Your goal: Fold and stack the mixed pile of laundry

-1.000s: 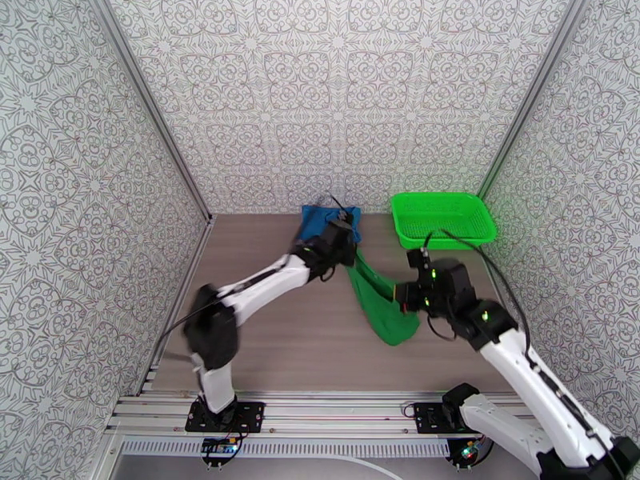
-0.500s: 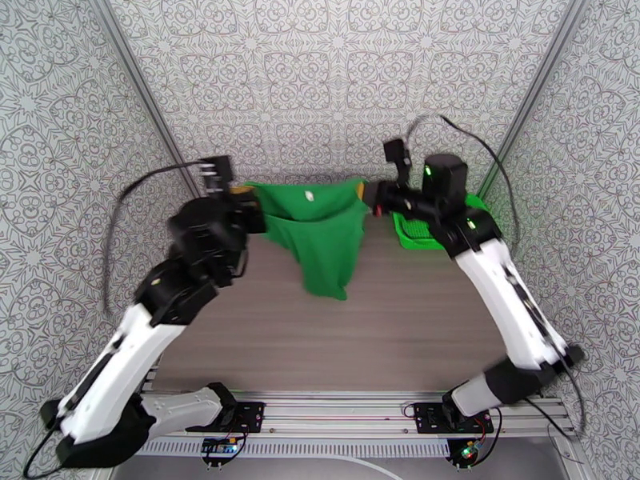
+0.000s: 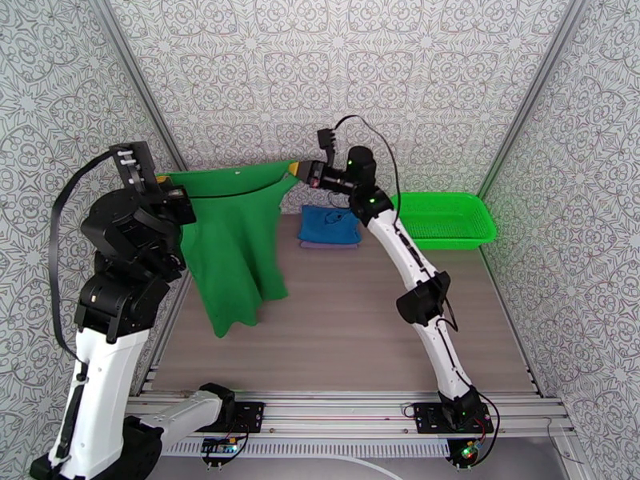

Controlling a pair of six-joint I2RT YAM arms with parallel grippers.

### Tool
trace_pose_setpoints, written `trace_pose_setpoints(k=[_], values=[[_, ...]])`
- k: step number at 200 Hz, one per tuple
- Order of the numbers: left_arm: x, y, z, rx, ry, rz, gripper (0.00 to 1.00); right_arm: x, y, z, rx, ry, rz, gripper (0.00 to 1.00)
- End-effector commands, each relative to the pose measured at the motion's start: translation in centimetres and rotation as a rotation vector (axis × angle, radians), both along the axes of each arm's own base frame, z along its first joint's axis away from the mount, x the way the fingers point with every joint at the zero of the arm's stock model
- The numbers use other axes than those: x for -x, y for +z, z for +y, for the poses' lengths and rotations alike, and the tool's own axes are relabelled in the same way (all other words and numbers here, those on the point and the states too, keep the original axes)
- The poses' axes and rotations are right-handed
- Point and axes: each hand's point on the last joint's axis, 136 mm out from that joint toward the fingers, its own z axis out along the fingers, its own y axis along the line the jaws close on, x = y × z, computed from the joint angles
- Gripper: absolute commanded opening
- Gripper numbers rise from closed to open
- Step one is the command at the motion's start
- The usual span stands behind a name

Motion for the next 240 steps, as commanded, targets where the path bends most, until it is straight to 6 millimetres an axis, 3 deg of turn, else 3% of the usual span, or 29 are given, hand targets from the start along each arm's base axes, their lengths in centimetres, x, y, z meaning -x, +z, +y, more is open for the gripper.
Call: trace_pose_setpoints(k=[1, 24, 44, 61, 75, 106, 125, 150, 173, 194, 215, 240], values=[[1.4, 1.3, 1.2, -0.027, 0.034, -0.022, 0.00, 0.3, 4.1, -1.1, -0.098, -0.055, -0.135, 0.00], [1.9, -0.3, 0.5, 0.002, -0.013, 0.020, 0.00, 0.3, 2.6, -0.6, -0.057, -0.024, -0.133, 0.00], [2.4, -3.1, -1.8, 0.047, -0.128, 0.088, 0.00, 0.4, 1.3, -0.9, -0.007, -0.008, -0.122, 0.00], [3.1, -7.1, -5.3, 0.097, -0.284, 0.196, 0.00, 0.0, -0.6, -2.1, 0.044, -0.010, -0.085, 0.00], [3.9, -11.8, -8.9, 0.151, -0.426, 0.323, 0.00, -0.2, -3.0, -3.8, 0.093, -0.030, -0.053, 0.00], [7.6, -23.5, -18.8, 0.308, -0.743, 0.671, 0.00, -0.2, -9.4, -10.4, 0.204, -0.124, 0.030, 0.00], [11.2, -28.6, -25.2, 0.373, -0.908, 0.833, 0.00, 0.4, -13.8, -15.4, 0.303, -0.195, 0.095, 0.00], [14.7, -32.3, -32.7, 0.404, -1.082, 0.974, 0.00, 1.8, -21.1, -22.6, 0.517, -0.336, 0.189, 0.00], [15.3, -35.2, -38.4, 0.382, -1.164, 1.077, 0.00, 3.7, -26.4, -28.2, 0.716, -0.464, 0.253, 0.00], [15.4, -37.5, -44.2, 0.357, -1.268, 1.152, 0.00, 5.4, -30.0, -31.9, 0.840, -0.559, 0.314, 0.23], [15.9, -39.5, -49.8, 0.346, -1.371, 1.245, 0.00, 6.6, -32.2, -34.3, 0.936, -0.629, 0.363, 0.45], [17.4, -41.2, -55.3, 0.351, -1.484, 1.351, 0.47, 7.6, -32.0, -35.6, 0.995, -0.666, 0.383, 0.57]])
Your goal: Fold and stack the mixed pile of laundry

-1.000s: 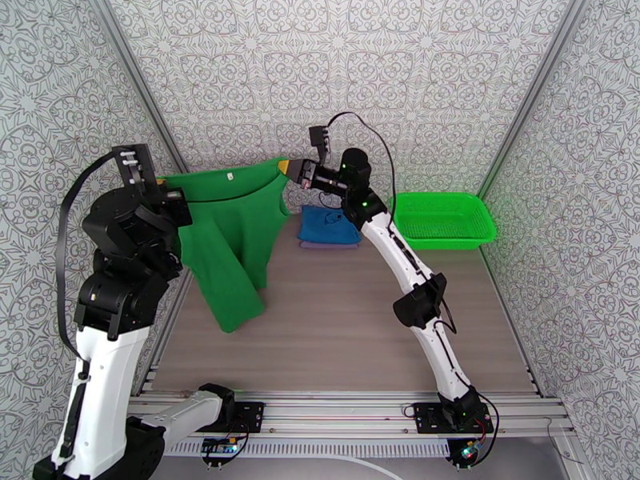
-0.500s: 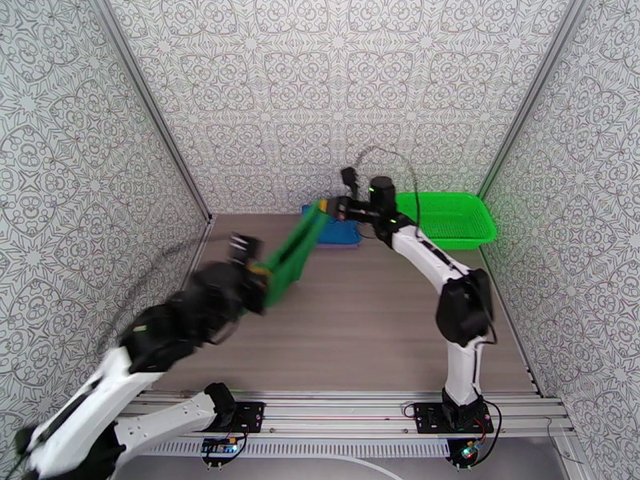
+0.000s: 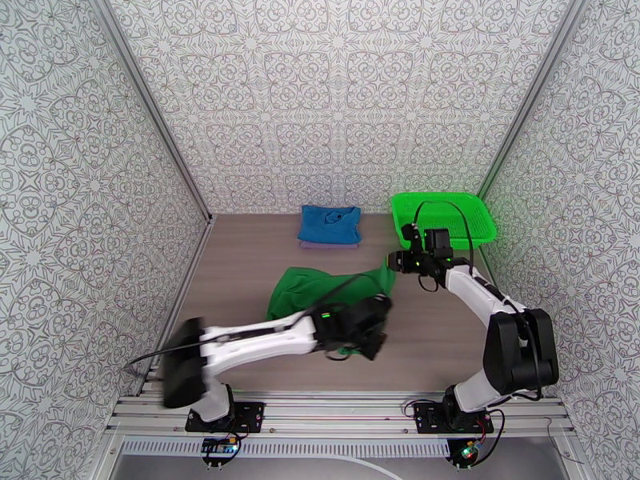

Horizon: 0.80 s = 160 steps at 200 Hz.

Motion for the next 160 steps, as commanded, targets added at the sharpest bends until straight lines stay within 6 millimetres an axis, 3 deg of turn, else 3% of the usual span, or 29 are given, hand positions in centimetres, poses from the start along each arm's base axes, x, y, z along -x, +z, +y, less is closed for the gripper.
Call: trace_pose_setpoints(k=[1, 12, 21, 25, 62, 98, 133, 160], values=[[3.4, 1.2, -5.7, 0.124, -0.185, 0.120, 0.48, 0.6, 0.9, -2.8, 0.144, -0.062, -0.025, 0.58], [3.9, 1.2, -7.1, 0.124, -0.220, 0.136, 0.70, 1.1, 1.8, -3.2, 0.168, -0.073, -0.025, 0.59], [4.2, 1.3, -7.7, 0.115, -0.239, 0.135, 0.95, 1.5, 2.9, -3.7, 0.191, -0.080, -0.033, 0.60], [4.3, 1.4, -7.9, 0.114, -0.246, 0.132, 0.99, 1.7, 3.3, -3.9, 0.203, -0.086, -0.033, 0.60], [3.7, 3.7, -6.4, 0.101, -0.239, 0.097, 0.99, 4.1, 7.9, -5.8, 0.267, -0.152, -0.048, 0.60], [3.7, 5.1, -3.4, 0.072, -0.233, 0.120, 0.99, 7.3, 9.6, -7.1, 0.274, -0.229, -0.055, 0.59], [4.6, 2.6, -2.8, -0.012, -0.254, 0.239, 0.99, 9.8, 9.0, -6.8, 0.241, -0.218, -0.045, 0.57], [5.2, -2.5, -2.6, -0.251, -0.238, 0.291, 0.99, 10.5, 8.1, -7.3, 0.256, -0.238, -0.015, 0.56]])
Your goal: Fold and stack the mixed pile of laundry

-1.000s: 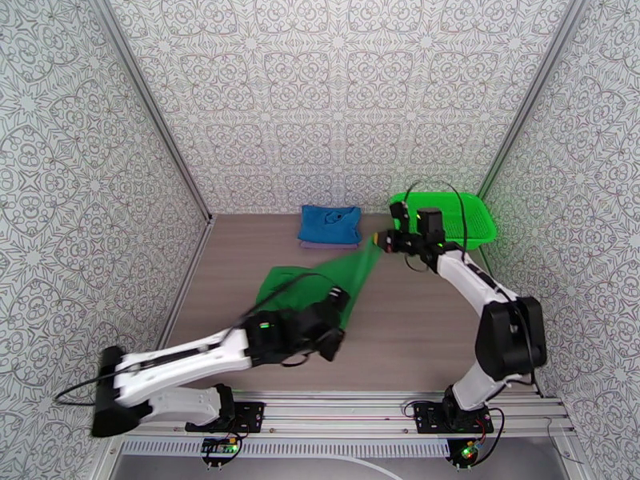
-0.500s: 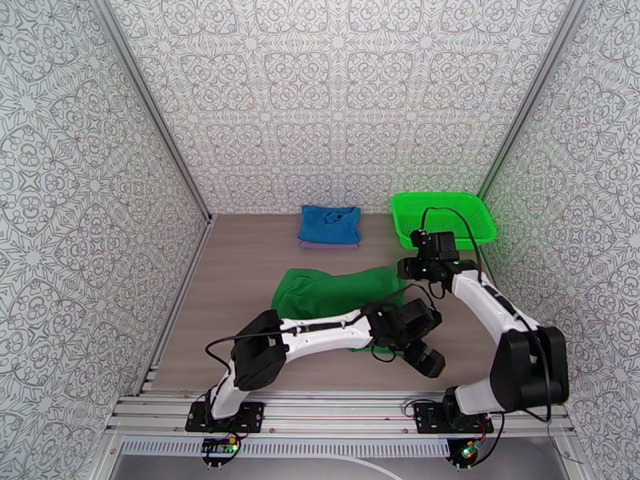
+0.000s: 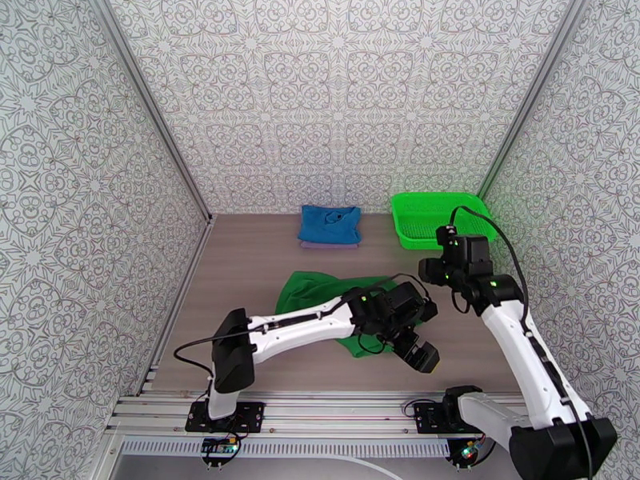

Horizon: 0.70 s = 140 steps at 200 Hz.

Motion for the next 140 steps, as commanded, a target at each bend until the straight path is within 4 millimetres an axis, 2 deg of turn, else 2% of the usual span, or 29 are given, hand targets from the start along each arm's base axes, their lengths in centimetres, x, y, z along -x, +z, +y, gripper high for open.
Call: trace_pose_setpoints(k=[1, 6, 12, 21, 34, 50, 72, 83, 85, 99, 105, 115, 140], values=[[1.6, -6.3, 1.8, -0.285, -0.038, 0.061, 0.99, 1.4, -2.2, -0.9, 0.016, -0.048, 0.082, 0.56], [1.3, -7.9, 2.7, -0.378, -0.030, 0.023, 0.99, 1.4, -2.3, -1.0, 0.017, -0.054, 0.087, 0.56], [0.4, -8.5, 3.3, -0.459, -0.014, -0.049, 0.99, 1.5, -2.5, -1.1, 0.017, -0.060, 0.092, 0.56], [-1.0, -9.6, 5.4, -0.610, 0.018, -0.151, 0.99, 1.6, -2.6, -1.2, 0.018, -0.067, 0.095, 0.56], [-2.5, -9.3, 6.6, -0.695, 0.067, -0.265, 0.99, 1.7, -2.6, -1.2, 0.017, -0.073, 0.090, 0.56], [-4.2, -7.4, 6.7, -0.686, 0.144, -0.389, 1.00, 1.7, -2.4, -1.3, 0.016, -0.080, 0.083, 0.56], [-5.6, -3.7, 6.8, -0.610, 0.231, -0.472, 1.00, 1.8, -2.4, -1.0, 0.001, -0.068, 0.095, 0.54], [-6.4, -2.0, 7.6, -0.577, 0.279, -0.494, 0.99, 2.1, -2.7, -0.4, -0.026, -0.050, 0.115, 0.50], [-6.6, -1.1, 7.9, -0.557, 0.292, -0.498, 0.99, 2.2, -2.7, -0.3, -0.033, -0.047, 0.117, 0.49], [-8.1, 1.8, 10.3, -0.493, 0.376, -0.493, 0.99, 3.3, -3.7, 0.7, -0.077, -0.020, 0.151, 0.46], [-8.8, 1.9, 11.9, -0.493, 0.410, -0.481, 0.99, 4.0, -4.2, 1.2, -0.097, -0.004, 0.168, 0.46], [-10.1, 3.7, 14.3, -0.420, 0.482, -0.453, 0.99, 5.2, -5.1, 2.4, -0.126, 0.029, 0.193, 0.45], [-13.1, 4.6, 21.0, -0.252, 0.656, -0.323, 0.99, 8.9, -7.5, 6.4, -0.166, 0.134, 0.267, 0.42]])
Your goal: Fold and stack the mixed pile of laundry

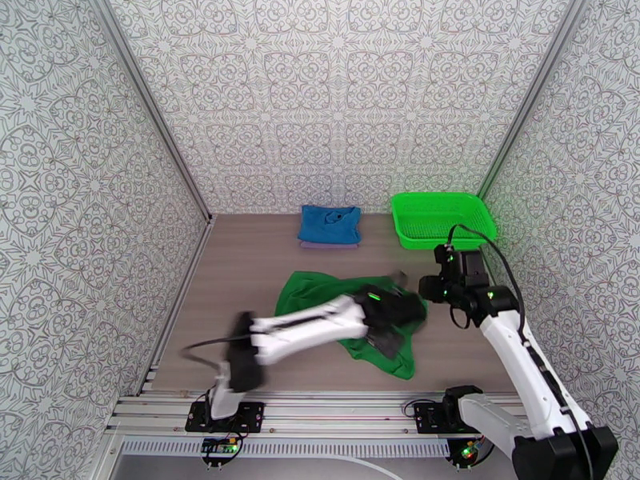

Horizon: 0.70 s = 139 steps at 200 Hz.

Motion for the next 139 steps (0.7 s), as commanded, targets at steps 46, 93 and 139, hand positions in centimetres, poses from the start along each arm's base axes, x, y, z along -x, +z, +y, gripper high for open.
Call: trace_pose_setpoints(k=[46, 93, 139], values=[[-5.9, -2.4, 15.9, 0.342, 0.432, 0.075, 1.00, 9.6, -6.4, 7.0, -0.046, 0.081, 0.257, 0.34], [-7.8, -7.2, 21.4, 0.422, 0.599, 0.119, 0.99, 12.6, -11.5, 8.2, 0.051, 0.019, 0.370, 0.31], [-9.1, -9.7, 21.1, 0.460, 0.594, 0.165, 0.99, 12.1, -13.0, 6.4, 0.229, -0.083, 0.367, 0.27]])
